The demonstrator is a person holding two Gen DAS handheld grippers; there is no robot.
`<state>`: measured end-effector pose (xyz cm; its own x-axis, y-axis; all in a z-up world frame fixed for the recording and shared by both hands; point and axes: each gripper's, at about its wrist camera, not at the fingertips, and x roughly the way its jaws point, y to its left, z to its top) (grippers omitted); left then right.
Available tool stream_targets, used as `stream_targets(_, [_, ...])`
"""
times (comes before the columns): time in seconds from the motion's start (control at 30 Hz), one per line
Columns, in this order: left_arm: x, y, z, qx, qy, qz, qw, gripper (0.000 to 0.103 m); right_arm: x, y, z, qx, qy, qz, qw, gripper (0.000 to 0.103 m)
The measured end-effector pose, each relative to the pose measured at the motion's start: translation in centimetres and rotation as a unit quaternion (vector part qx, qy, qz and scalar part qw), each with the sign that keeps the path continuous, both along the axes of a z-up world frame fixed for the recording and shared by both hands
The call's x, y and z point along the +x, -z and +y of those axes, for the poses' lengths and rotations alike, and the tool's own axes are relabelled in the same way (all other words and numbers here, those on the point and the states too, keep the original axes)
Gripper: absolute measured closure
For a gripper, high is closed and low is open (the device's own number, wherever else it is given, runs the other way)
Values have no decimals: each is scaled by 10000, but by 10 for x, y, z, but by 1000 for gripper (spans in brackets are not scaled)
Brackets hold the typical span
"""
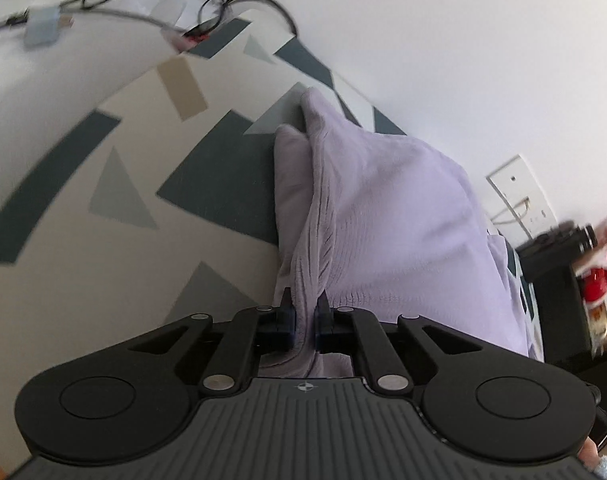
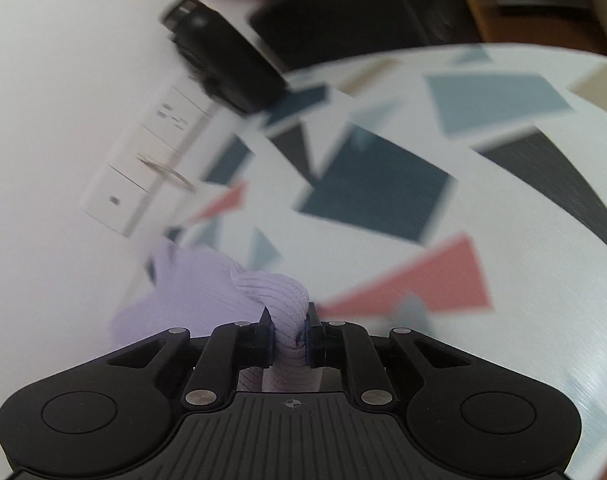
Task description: Fold clothes
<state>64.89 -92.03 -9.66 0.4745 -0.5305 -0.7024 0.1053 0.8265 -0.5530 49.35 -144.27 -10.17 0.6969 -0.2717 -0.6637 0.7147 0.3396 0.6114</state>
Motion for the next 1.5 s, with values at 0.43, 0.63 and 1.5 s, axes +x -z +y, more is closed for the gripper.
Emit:
stream_targets(0.43, [33,-18,0,532,449,-465,9965,31,-17,-27,19,-857,-155,674,9939,49])
stream_targets(0.63, [98,-21,-41,544,660,-585,9946,39,56,-40,-1,-557,-792,202,9951,45])
stream_targets(1.5, [165,6,-79,1374,265,-490,9889,70,279,16,-40,-1350,-1952,906,9672,76])
